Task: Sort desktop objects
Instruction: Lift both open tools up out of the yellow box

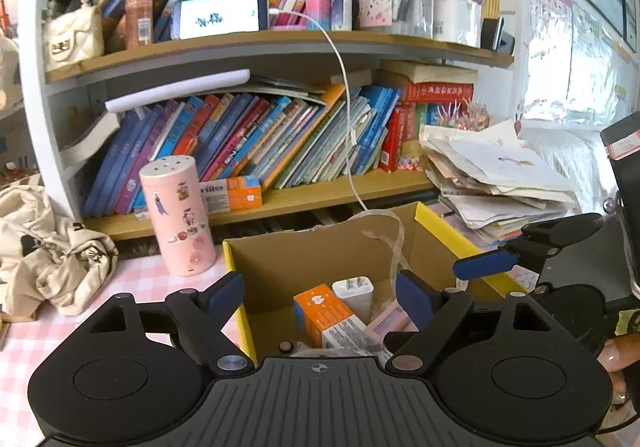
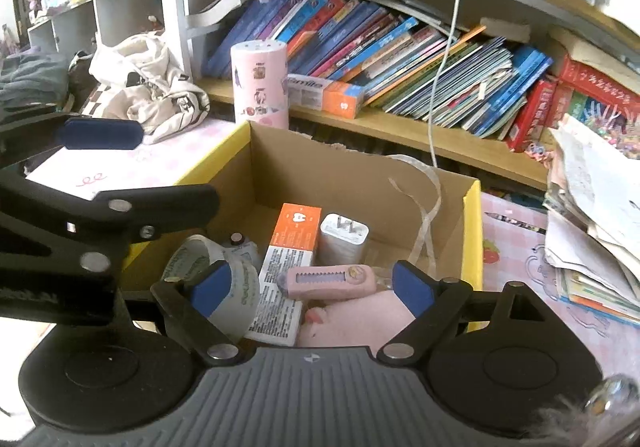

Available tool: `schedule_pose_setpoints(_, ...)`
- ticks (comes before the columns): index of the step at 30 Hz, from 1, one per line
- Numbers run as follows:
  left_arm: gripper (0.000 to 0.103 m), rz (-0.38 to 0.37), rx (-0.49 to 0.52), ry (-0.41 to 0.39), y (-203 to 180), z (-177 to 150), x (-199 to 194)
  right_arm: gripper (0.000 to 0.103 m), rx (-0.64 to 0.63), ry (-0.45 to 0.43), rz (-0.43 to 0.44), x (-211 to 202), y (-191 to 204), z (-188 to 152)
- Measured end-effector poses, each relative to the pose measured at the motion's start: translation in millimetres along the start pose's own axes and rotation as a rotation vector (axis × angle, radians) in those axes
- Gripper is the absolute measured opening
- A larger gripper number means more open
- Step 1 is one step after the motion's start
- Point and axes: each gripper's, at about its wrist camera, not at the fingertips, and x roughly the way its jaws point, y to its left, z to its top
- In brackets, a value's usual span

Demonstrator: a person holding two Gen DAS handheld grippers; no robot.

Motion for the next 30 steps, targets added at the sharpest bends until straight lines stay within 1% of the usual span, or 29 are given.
schedule_pose_setpoints(1, 0.092, 0.004, -0.004, -0.006, 0.0, -0.8, -5.0, 0.093, -0.001, -0.004, -0.007, -4.0, 1.6, -1.5)
schedule_pose_setpoints(3, 0.096, 0.021, -0.008, -0.020, 0.4, -3.2, -15.3, 0.095, -0.002, -0.014, -0.022, -12.2, 4.8, -4.5)
schedule_pose_setpoints(6, 0.098, 0.038, -0.015, -0.040, 3.5, -10.0, -30.9, 0.100, 0.007, -0.037, -0.061, -26.8, 10.2, -11.9)
schedule_pose_setpoints(7, 0.099, 0.042, -0.020, -0.038, 5.5, -13.1, -34.9, 0.100, 0.018, -0.043, -0.075, -31.1, 11.9, -15.4)
schedule_pose_setpoints(16, 0.100, 0.078, -0.066, 0.014, 27.0, -49.0, -65.5, 0.103, 0.191, -0.056, -0.150, -50.5, 39.5, -56.4)
schedule_pose_setpoints(20, 0.100, 0.111, -0.062, 0.007, 37.0, -66.0, -84.4, 0.103, 0.245, -0.025, -0.190, -52.1, 60.6, -75.6)
schedule_pose_setpoints(23, 0.100, 0.129, -0.061, 0.018, 44.2, -78.6, -97.5, 0.103, 0.285, -0.001, -0.201, -54.8, 76.7, -88.2)
schedule_pose_setpoints(27, 0.100, 0.126, -0.092, 0.056, 53.2, -93.6, -109.5, 0.103, 0.309, 0.010, -0.240, -60.8, 96.5, -98.9)
schedule_pose_setpoints(30, 0.101, 0.120, -0.090, 0.079, 58.0, -102.8, -117.5, 0.103, 0.324, 0.011, -0.260, -66.8, 111.3, -106.3)
